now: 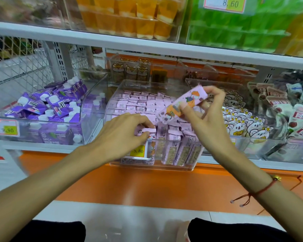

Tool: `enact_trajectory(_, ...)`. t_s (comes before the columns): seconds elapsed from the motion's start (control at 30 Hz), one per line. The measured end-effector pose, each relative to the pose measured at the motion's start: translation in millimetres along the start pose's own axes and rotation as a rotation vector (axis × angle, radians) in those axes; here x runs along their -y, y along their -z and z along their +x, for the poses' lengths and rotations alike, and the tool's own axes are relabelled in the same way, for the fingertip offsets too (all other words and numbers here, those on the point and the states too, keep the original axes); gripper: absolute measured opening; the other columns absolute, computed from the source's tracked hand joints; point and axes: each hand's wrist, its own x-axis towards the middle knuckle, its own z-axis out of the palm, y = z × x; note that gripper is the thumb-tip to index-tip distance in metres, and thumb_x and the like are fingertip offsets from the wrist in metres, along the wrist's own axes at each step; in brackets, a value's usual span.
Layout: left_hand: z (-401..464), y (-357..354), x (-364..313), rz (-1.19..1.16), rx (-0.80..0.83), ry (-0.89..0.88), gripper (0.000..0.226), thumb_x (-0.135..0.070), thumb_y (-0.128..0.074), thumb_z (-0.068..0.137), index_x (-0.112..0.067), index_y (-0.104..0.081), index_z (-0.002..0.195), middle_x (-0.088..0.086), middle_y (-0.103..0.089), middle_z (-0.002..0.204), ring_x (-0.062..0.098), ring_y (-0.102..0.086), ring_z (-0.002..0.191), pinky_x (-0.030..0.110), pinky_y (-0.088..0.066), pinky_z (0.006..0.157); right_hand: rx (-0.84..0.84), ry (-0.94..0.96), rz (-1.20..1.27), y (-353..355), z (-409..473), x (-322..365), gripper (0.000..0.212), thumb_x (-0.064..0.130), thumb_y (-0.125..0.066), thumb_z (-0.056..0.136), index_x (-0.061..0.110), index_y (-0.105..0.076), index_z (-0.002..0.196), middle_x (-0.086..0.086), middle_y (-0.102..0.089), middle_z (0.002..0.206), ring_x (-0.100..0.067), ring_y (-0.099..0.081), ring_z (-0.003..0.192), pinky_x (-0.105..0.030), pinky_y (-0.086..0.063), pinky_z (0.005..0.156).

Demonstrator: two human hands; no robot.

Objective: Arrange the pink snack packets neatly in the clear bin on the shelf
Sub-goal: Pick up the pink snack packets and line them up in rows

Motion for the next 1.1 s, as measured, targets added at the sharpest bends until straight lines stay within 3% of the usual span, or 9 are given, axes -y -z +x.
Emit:
enact_trajectory(0.1, 2, 1, 1, 0.006, 0.02, 0.016, 0.016, -0.038, -0.057, 0.089, -0.038, -0.064, 0.104, -0.02, -0.063, 0.105, 0.008, -0.054, 0.102, 0.029, -0.041, 0.074, 0.122, -0.086, -0.062, -4, -3, -8, 0.039, 0.005, -0.054, 0.092, 0.016, -0.023, 0.114, -0.002, -0.056, 0.092, -0.014, -0.068, 0.072, -0.018, -0.054, 0.071)
enact_trajectory(0.23, 1, 1, 2, -0.008, 0.03, 0.022, 0.015, -0.038, -0.056, 0.09, -0.038, -0.064, 0.102, -0.02, -0.063, 0.104, 0.01, -0.055, 0.1, 0.032, -0.045, 0.077, 0.28, -0.149, -0.187, 11, 4, -6, 0.042, 0.003, -0.057, 0.091, 0.022, -0.027, 0.114, 0.004, -0.049, 0.079, -0.007, -0.06, 0.057, -0.014, -0.048, 0.06)
enact_trajectory(0.33, 1, 0, 2, -0.012, 0.02, 0.034, 0.013, -0.039, -0.056, 0.09, -0.04, -0.063, 0.101, -0.02, -0.065, 0.105, 0.009, -0.056, 0.101, 0.029, -0.041, 0.073, 0.364, 0.009, -0.457, 12, 3, -2, 0.044, 0.009, -0.066, 0.087, 0.032, -0.035, 0.108, 0.004, -0.055, 0.085, -0.007, -0.062, 0.073, -0.022, -0.05, 0.068)
enact_trajectory(0.43, 2, 0, 2, -0.025, 0.012, 0.053, 0.012, -0.04, -0.057, 0.088, -0.043, -0.062, 0.099, -0.02, -0.066, 0.104, 0.009, -0.057, 0.101, 0.028, -0.042, 0.073, 0.405, 0.169, -0.842, 5, -1, -6, 0.027, 0.021, -0.068, 0.085, 0.023, -0.053, 0.108, 0.006, -0.053, 0.108, -0.009, -0.049, 0.099, -0.033, -0.043, 0.081)
enact_trajectory(0.57, 1, 1, 3, -0.03, 0.013, 0.06, 0.013, -0.042, -0.059, 0.087, -0.045, -0.062, 0.099, -0.022, -0.066, 0.105, 0.007, -0.057, 0.101, 0.026, -0.04, 0.073, 0.438, 0.13, -1.039, 2, -3, -13, 0.024, 0.03, -0.059, 0.089, 0.025, -0.064, 0.112, 0.004, -0.055, 0.11, -0.016, -0.049, 0.106, -0.029, -0.038, 0.074)
enact_trajectory(0.73, 0, 0, 1, -0.025, -0.01, 0.007, 0.022, -0.036, -0.059, 0.088, -0.042, -0.06, 0.11, -0.024, -0.062, 0.11, -0.002, -0.05, 0.101, 0.021, -0.038, 0.07, 0.496, 0.057, -1.002, 1, 1, -14, 0.029, 0.025, -0.055, 0.085, 0.031, -0.067, 0.111, 0.007, -0.056, 0.105, -0.008, -0.049, 0.089, -0.026, -0.033, 0.067)
enact_trajectory(0.9, -6, -9, -8, 0.017, -0.029, -0.177, 0.032, -0.03, -0.052, 0.092, -0.034, -0.052, 0.124, -0.02, -0.053, 0.122, 0.003, -0.043, 0.109, 0.028, -0.041, 0.082, 0.476, 0.028, -0.835, 20, 7, -4, 0.03, 0.016, -0.061, 0.088, 0.027, -0.063, 0.116, 0.006, -0.059, 0.101, -0.002, -0.051, 0.082, -0.021, -0.044, 0.073)
enact_trajectory(1.0, -7, -17, -11, 0.1, 0.014, -0.235, 0.036, -0.035, -0.042, 0.097, -0.033, -0.047, 0.133, -0.019, -0.049, 0.126, 0.004, -0.043, 0.112, 0.024, -0.037, 0.085, 0.348, 0.069, -0.87, 34, 13, 1, 0.019, 0.022, -0.069, 0.084, 0.026, -0.067, 0.103, 0.01, -0.061, 0.09, 0.004, -0.05, 0.078, -0.009, -0.037, 0.065)
enact_trajectory(1.1, -4, -17, -11, 0.094, 0.017, -0.22, 0.034, -0.042, -0.037, 0.098, -0.036, -0.05, 0.128, -0.02, -0.052, 0.118, 0.003, -0.046, 0.107, 0.021, -0.034, 0.078, 0.406, 0.055, -0.912, 34, 11, 1, 0.02, 0.033, -0.073, 0.079, 0.025, -0.07, 0.098, 0.007, -0.062, 0.085, -0.001, -0.052, 0.074, -0.014, -0.037, 0.062)
